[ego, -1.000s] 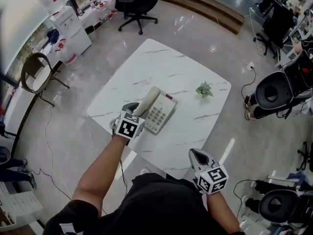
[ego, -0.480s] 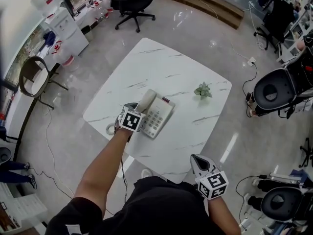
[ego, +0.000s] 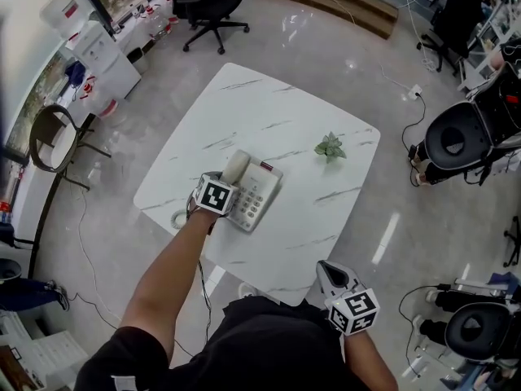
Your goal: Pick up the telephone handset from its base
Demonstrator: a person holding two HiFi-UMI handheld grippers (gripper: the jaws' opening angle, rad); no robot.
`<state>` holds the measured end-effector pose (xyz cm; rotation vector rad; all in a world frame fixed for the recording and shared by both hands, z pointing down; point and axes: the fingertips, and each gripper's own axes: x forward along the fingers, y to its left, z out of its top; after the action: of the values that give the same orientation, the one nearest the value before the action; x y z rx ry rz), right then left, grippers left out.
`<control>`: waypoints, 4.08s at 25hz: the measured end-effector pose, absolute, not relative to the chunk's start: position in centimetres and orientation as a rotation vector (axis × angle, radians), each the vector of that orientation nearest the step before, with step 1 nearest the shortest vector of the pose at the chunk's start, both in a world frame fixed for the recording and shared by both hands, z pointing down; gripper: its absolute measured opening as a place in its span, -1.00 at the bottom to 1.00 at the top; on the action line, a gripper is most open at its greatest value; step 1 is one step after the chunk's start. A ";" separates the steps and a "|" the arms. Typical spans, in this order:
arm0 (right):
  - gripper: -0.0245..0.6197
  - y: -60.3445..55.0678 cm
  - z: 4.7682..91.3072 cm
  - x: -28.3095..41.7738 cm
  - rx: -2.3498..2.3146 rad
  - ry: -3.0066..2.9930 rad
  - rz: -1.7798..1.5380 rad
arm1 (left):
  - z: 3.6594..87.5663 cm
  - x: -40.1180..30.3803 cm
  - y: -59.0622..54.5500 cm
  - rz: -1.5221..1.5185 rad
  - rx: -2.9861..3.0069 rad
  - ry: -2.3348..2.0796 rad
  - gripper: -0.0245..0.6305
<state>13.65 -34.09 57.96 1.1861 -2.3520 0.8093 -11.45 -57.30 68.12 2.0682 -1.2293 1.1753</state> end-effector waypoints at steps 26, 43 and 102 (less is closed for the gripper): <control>-0.92 -31.1 51.7 10.1 1.329 -2.492 0.699 | 54.6 -15.2 -45.8 0.817 2.222 -1.257 -0.26; -0.92 -28.0 47.7 5.5 1.346 -2.542 0.560 | 45.5 -20.8 -34.8 0.410 2.333 -1.312 -0.26; -0.92 -26.3 48.6 5.4 1.387 -2.483 0.565 | 46.5 -20.0 -28.1 0.387 2.342 -1.309 -0.26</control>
<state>5.36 -26.35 48.58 1.3866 -2.4832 0.5645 -19.99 -28.10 46.51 2.3424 -1.3085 0.3867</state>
